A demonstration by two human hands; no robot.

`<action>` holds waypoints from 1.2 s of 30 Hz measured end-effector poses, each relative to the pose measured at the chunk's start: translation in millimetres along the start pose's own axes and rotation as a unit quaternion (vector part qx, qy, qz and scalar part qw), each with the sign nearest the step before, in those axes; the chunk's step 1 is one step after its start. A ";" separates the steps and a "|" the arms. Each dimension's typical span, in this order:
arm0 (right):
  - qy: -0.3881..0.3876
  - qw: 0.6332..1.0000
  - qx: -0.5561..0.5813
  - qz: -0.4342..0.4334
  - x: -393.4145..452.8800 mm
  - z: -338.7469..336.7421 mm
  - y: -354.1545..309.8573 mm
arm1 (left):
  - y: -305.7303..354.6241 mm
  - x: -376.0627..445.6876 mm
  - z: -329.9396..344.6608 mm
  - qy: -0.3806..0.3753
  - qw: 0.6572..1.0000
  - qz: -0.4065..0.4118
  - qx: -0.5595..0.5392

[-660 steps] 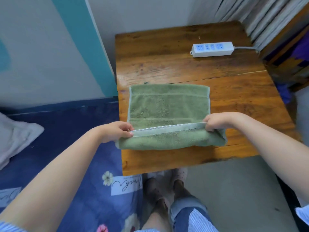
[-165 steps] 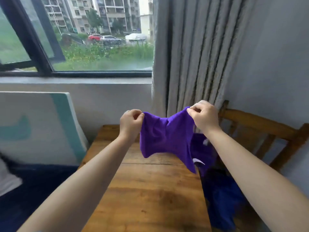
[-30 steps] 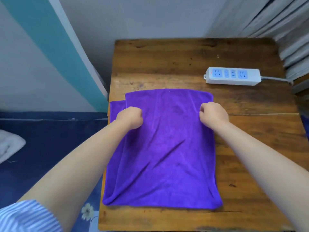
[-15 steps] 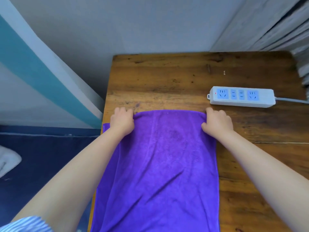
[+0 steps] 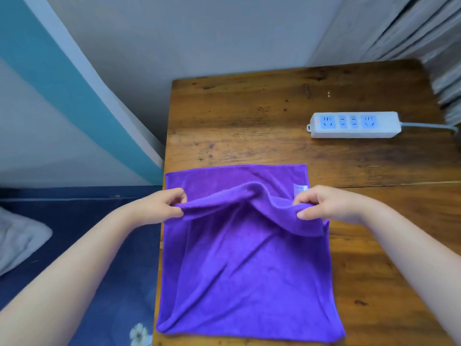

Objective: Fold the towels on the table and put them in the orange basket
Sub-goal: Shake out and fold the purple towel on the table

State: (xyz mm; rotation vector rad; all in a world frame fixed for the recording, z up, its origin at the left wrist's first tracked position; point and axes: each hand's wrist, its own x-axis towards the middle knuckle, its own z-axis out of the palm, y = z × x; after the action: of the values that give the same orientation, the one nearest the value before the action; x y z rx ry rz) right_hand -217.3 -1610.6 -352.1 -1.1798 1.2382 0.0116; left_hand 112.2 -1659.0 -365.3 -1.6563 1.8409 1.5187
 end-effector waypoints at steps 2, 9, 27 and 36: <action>-0.046 0.998 0.019 0.034 -2.5 12.4 3.1 | -17.8 -14.7 -9.0 -0.036 0.996 -0.038 -0.076; 0.170 0.984 -0.004 0.044 16.9 13.2 2.4 | -58.5 -26.7 -26.2 0.026 0.966 -0.024 -0.258; 0.373 0.882 -0.278 0.076 69.2 -29.4 5.4 | -29.3 63.7 -14.2 0.358 0.930 -0.080 0.015; 0.310 0.880 -0.350 0.086 75.1 -23.3 2.2 | -34.9 65.2 -9.9 0.309 0.943 -0.078 0.098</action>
State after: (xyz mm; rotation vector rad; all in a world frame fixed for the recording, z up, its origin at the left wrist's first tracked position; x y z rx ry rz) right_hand -204.8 -1667.9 -404.6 -1.7724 2.0041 0.2505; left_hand 124.1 -1699.0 -427.2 -2.2805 1.9835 0.7601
